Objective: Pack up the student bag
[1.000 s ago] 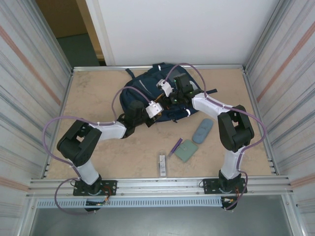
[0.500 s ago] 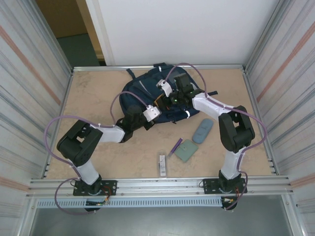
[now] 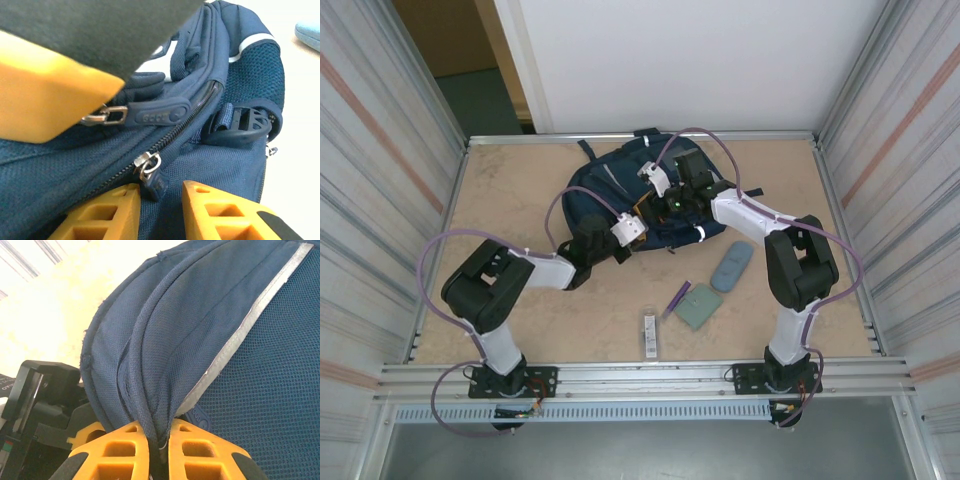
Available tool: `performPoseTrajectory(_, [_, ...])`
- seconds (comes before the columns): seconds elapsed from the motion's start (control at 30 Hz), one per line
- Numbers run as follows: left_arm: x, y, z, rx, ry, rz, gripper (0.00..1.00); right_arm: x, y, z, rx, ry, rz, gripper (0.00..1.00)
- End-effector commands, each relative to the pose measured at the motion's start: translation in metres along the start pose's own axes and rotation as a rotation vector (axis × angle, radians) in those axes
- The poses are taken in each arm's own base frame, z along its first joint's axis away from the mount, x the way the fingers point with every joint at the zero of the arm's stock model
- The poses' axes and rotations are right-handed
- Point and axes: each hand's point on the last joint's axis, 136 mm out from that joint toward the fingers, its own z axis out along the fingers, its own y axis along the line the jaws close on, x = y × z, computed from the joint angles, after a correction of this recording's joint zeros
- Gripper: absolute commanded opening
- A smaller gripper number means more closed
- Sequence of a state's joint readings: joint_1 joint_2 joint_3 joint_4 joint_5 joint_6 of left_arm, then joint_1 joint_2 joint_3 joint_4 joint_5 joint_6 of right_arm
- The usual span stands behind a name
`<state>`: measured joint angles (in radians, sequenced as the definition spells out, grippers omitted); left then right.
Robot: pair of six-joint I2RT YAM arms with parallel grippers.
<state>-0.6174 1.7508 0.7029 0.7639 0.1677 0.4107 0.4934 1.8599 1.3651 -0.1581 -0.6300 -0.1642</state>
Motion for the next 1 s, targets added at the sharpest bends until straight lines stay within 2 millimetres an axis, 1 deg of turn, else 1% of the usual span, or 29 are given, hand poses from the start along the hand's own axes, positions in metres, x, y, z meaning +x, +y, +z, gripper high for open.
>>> performPoseTrajectory(0.0, [-0.021, 0.014, 0.001, -0.037, -0.072, -0.028, 0.27, -0.036, 0.037, -0.02, -0.09, -0.085, -0.045, 0.0])
performPoseTrajectory(0.1, [-0.025, 0.015, -0.007, -0.039, -0.102, -0.055, 0.26, -0.039, 0.038, -0.02, -0.098, -0.096, -0.038, 0.0])
performPoseTrajectory(0.27, [-0.036, 0.011, -0.012, -0.006, -0.149, -0.067, 0.19, -0.038, 0.035, -0.016, -0.094, -0.095, -0.027, 0.0])
performPoseTrajectory(0.43, [-0.047, 0.01, -0.013, 0.01, -0.194, -0.105, 0.18, -0.039, 0.039, -0.013, -0.091, -0.096, -0.022, 0.0])
performPoseTrajectory(0.63, [-0.051, 0.009, -0.009, 0.023, -0.233, -0.148, 0.17, -0.038, 0.039, -0.009, -0.077, -0.092, 0.011, 0.0])
performPoseTrajectory(0.87, [-0.055, 0.002, -0.01, 0.046, -0.257, -0.146, 0.11, -0.03, 0.033, -0.003, -0.03, -0.075, 0.045, 0.0])
performPoseTrajectory(0.97, [-0.055, 0.002, -0.01, 0.045, -0.258, -0.146, 0.06, -0.028, 0.031, -0.003, -0.02, -0.072, 0.055, 0.0])
